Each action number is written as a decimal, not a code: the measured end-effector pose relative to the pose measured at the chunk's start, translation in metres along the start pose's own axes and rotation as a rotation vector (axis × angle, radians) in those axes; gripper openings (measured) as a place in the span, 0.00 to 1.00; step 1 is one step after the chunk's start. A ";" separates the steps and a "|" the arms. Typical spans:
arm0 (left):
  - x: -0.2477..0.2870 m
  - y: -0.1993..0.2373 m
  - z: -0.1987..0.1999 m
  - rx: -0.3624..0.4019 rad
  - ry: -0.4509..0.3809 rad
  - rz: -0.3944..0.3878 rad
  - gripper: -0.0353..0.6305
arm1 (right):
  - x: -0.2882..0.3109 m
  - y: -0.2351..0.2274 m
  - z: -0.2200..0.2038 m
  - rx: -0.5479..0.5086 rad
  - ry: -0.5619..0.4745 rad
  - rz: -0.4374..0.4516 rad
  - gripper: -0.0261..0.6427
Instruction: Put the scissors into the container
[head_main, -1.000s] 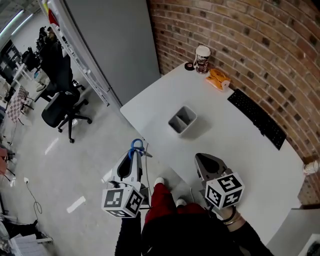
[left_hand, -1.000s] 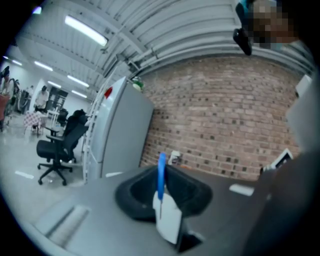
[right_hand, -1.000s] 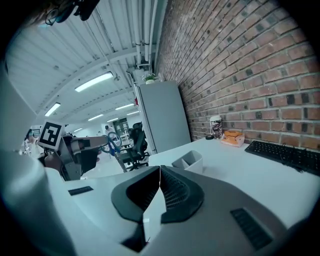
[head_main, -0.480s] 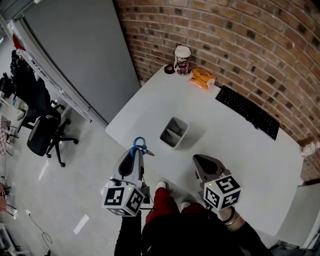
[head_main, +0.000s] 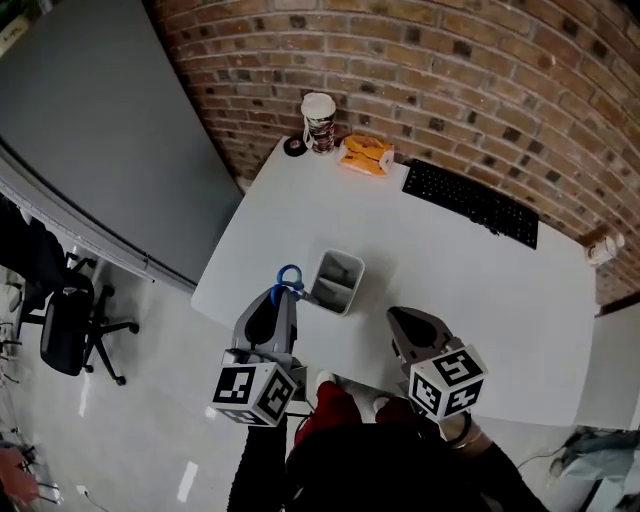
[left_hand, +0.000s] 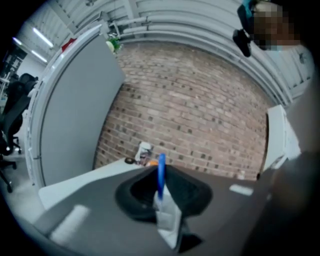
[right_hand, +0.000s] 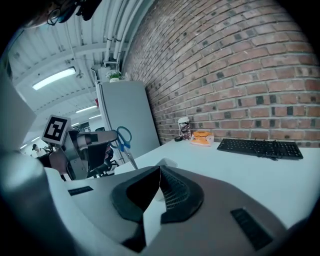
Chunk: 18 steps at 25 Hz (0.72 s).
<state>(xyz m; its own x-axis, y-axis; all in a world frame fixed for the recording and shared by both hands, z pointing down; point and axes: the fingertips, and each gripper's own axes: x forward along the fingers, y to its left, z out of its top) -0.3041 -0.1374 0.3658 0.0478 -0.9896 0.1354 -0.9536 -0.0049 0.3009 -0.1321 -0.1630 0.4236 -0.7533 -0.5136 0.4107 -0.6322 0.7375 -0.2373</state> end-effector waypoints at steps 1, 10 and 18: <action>0.007 -0.001 0.002 -0.001 0.005 -0.019 0.12 | 0.001 -0.002 0.001 0.007 0.000 -0.017 0.05; 0.052 -0.009 0.003 -0.002 0.043 -0.162 0.12 | 0.007 -0.011 -0.001 0.063 -0.003 -0.135 0.05; 0.084 -0.017 -0.010 0.001 0.101 -0.257 0.12 | 0.008 -0.023 -0.003 0.113 -0.009 -0.225 0.05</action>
<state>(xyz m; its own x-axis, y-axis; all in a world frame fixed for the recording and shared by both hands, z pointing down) -0.2810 -0.2193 0.3815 0.3179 -0.9365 0.1478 -0.9065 -0.2546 0.3368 -0.1228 -0.1828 0.4353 -0.5928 -0.6635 0.4565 -0.7999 0.5510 -0.2379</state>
